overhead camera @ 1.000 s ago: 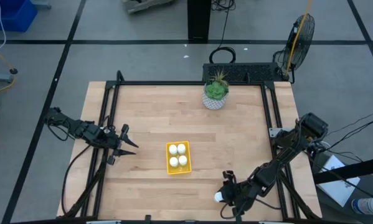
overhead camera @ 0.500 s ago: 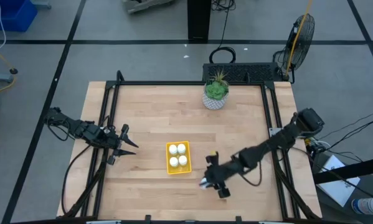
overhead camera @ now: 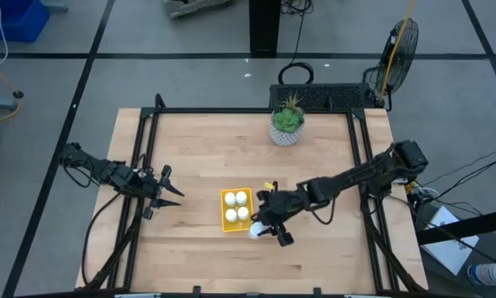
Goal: Pick and place pill bottles into a basket
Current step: Put the white pill bottle into the yellow basket
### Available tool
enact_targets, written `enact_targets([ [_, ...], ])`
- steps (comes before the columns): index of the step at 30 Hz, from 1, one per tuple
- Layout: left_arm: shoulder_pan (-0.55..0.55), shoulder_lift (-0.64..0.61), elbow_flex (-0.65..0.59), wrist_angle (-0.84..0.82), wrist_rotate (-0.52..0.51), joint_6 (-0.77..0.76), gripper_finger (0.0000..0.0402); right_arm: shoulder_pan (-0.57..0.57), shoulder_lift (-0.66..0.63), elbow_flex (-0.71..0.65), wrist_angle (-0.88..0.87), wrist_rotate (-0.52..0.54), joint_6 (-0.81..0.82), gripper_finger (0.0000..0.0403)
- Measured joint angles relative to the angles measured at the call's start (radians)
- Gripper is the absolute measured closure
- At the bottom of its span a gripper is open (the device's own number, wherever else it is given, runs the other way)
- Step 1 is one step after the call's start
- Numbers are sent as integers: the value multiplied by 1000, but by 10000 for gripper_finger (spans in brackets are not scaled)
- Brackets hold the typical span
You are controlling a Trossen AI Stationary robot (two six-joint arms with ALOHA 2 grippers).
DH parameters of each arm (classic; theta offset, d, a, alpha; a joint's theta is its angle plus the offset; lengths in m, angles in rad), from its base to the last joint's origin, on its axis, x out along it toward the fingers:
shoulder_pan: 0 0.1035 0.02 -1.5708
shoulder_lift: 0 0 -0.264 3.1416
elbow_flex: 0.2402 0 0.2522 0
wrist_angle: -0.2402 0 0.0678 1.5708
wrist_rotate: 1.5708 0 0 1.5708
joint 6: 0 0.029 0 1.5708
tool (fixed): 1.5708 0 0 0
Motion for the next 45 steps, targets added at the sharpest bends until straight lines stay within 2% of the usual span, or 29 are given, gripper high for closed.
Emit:
enact_targets([
  [5,0,0,0,0,0,0,252,-35,4,25,25,-10,-33,255],
  [9,0,0,0,0,0,0,252,-67,25,25,77,-81,-40,255],
  [15,0,0,0,2,0,0,252,-100,52,23,93,-85,-74,255],
  [26,0,0,0,1,0,0,252,-147,123,24,167,-163,-81,253],
  [45,0,0,0,0,0,0,252,-153,127,23,100,-181,-124,253],
])
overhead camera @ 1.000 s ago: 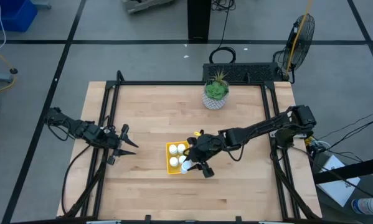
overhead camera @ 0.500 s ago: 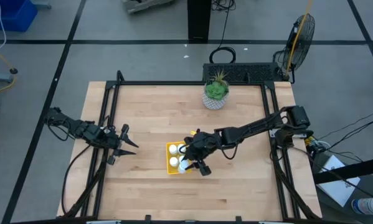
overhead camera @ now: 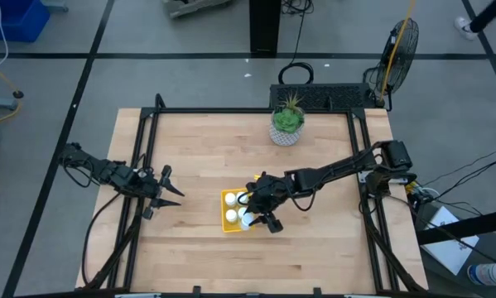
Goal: Pick and place pill bottles into a basket
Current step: Put the white pill bottle into the yellow basket
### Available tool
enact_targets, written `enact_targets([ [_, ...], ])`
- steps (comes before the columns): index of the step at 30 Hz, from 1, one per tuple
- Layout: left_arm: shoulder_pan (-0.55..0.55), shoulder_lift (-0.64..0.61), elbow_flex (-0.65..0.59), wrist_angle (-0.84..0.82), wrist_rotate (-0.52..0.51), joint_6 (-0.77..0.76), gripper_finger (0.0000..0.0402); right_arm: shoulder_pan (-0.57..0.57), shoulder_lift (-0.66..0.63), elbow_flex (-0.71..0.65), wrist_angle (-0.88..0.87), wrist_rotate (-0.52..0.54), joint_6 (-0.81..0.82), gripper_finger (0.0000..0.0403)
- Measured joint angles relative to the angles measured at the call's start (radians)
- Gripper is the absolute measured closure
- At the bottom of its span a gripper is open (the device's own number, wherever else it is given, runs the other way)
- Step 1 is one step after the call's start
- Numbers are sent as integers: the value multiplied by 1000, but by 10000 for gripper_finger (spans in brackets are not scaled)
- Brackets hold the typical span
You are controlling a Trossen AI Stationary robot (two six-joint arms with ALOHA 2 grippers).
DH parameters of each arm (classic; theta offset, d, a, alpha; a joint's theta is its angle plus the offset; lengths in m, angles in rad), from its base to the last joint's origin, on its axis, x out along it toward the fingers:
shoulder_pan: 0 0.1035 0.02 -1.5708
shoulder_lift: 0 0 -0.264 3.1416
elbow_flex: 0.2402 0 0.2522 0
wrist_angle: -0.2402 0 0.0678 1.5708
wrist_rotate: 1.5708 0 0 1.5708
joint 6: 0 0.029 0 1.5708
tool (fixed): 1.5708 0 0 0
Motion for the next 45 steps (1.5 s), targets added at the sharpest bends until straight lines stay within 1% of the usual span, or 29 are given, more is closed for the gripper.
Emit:
enact_targets([
  [23,0,0,0,0,0,0,252,-32,12,5,7,-4,-23,255],
  [26,0,0,0,-1,0,0,252,-34,57,51,-46,-6,-21,254],
  [29,0,0,0,4,0,0,252,-30,136,140,-121,-9,-41,254],
  [33,0,0,0,0,0,0,252,-31,200,234,-215,-50,-52,254],
  [45,0,0,0,3,0,0,252,-11,198,241,-247,-54,-54,250],
])
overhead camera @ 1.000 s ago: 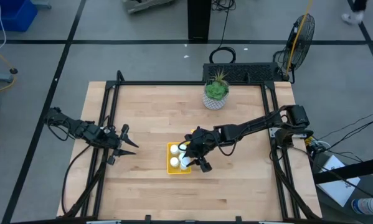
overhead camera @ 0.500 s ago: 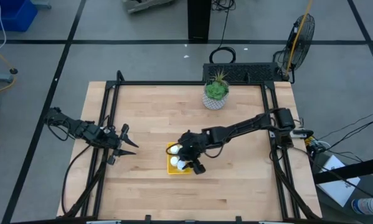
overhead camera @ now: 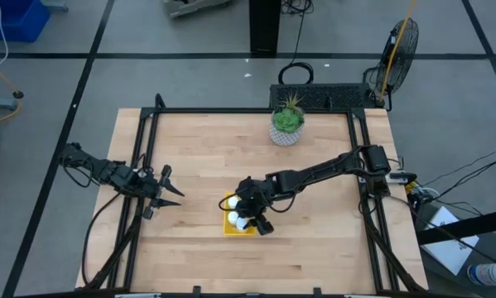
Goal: Pick and place pill bottles into a basket
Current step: Put the white pill bottle into the yellow basket
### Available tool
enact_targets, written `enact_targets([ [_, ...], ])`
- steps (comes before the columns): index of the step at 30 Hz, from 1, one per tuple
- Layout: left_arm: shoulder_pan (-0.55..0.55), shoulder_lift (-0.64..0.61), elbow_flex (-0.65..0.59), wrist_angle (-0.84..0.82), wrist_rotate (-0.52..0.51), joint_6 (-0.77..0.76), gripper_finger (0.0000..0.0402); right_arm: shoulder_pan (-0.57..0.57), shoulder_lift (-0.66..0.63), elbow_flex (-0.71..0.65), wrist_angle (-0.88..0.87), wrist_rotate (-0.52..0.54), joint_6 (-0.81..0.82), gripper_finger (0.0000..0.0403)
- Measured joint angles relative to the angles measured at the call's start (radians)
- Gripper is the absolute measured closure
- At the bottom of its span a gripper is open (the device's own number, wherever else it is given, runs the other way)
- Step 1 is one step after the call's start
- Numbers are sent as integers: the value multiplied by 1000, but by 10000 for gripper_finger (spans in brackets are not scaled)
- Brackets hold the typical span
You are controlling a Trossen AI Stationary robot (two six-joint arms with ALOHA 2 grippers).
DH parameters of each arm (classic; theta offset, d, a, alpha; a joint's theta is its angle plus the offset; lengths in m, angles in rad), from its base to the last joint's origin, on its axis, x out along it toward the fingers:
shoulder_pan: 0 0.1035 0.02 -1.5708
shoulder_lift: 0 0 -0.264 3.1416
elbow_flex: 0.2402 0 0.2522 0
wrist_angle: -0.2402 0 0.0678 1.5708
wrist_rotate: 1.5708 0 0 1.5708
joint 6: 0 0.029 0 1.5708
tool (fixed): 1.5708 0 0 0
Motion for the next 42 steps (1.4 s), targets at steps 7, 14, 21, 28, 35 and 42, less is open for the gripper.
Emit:
enact_targets([
  [7,0,0,0,0,0,0,252,2,-1,0,-46,62,-39,254],
  [14,0,0,0,0,0,0,252,4,-13,-1,-73,110,-73,248],
  [21,0,0,0,1,0,0,252,15,-37,-3,-124,126,-75,254],
  [28,0,0,0,-3,0,0,252,42,-37,-4,-165,215,-96,251],
  [35,0,0,0,-3,0,0,252,40,-40,-5,-151,215,-83,216],
  [42,0,0,0,-3,0,0,252,40,-41,-5,-145,214,-82,171],
])
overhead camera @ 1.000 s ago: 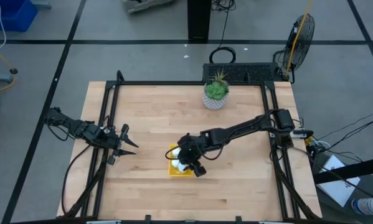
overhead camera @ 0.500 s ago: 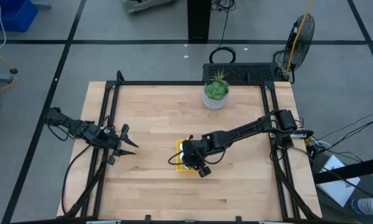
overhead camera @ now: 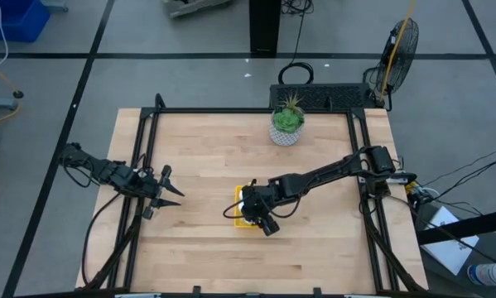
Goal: Pick and place pill bottles into a basket
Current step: Put the white pill bottle into the yellow basket, then return to Home Position
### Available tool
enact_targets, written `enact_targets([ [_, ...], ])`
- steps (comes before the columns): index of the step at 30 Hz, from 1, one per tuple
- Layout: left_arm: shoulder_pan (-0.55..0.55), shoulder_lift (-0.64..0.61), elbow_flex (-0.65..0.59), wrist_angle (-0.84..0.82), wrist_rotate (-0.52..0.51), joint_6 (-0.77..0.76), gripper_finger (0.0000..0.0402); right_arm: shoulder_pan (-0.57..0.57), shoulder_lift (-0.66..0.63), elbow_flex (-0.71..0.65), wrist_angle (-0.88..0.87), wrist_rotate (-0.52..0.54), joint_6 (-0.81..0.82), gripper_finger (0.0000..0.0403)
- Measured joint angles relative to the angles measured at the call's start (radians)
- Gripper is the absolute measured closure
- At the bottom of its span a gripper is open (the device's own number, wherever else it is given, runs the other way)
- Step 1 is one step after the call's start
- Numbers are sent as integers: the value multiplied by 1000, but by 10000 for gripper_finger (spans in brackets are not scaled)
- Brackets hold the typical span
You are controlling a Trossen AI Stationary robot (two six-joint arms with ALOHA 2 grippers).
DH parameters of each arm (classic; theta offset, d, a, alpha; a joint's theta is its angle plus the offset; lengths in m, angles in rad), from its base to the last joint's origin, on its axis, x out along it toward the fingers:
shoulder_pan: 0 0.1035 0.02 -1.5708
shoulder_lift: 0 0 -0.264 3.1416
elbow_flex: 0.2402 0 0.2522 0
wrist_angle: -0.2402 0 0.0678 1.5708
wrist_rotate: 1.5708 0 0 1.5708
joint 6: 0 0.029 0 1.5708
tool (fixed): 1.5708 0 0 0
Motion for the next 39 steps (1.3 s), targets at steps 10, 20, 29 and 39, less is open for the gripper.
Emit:
enact_targets([
  [10,0,0,0,0,0,0,252,14,-83,0,-18,54,-3,161],
  [20,0,0,0,0,0,0,252,103,-299,-28,-185,275,132,161],
  [29,0,0,0,0,0,0,252,254,-513,-372,198,445,219,176],
  [39,0,0,0,2,0,0,252,311,-802,-779,589,445,313,188],
])
